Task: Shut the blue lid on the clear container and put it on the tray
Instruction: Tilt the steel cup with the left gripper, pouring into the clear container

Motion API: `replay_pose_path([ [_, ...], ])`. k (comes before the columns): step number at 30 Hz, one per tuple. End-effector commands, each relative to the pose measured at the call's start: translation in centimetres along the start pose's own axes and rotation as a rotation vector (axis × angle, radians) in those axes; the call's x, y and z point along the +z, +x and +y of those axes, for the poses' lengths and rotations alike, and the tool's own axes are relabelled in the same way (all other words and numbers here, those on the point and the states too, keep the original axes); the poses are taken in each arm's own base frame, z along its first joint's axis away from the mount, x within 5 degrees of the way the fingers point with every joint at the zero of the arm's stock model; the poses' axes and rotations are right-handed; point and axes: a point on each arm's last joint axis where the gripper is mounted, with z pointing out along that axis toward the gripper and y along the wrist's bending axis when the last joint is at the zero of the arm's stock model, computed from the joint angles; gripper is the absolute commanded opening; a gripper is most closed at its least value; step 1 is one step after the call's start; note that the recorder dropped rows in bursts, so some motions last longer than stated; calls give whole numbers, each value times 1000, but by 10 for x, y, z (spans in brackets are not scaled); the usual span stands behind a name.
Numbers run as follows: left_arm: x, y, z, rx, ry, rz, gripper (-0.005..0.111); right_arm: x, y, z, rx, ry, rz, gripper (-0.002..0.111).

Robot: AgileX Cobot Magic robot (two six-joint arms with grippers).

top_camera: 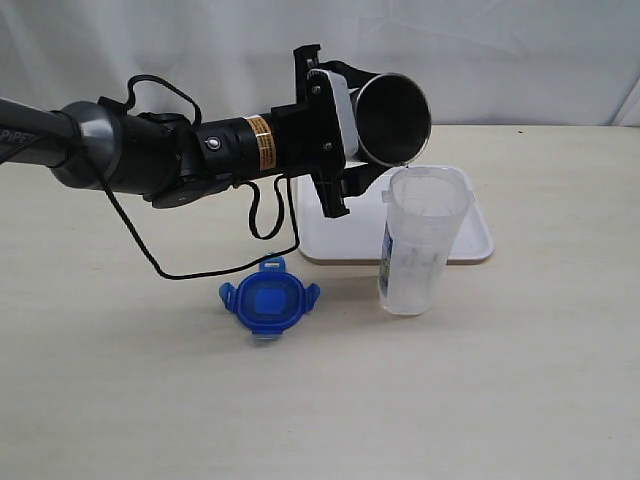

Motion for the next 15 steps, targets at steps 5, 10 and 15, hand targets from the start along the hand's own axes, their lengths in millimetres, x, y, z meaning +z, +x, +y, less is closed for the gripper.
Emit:
replay_pose_path([
  [5,-1,-12,14,-14,-63,-65,0,0,1,0,-6,5,-5,5],
  [10,-1,-12,14,49,-65,-63,0,0,1,0,-6,5,-5,5],
  [15,-1,-12,14,101,-67,-61,0,0,1,0,-6,5,-5,5],
])
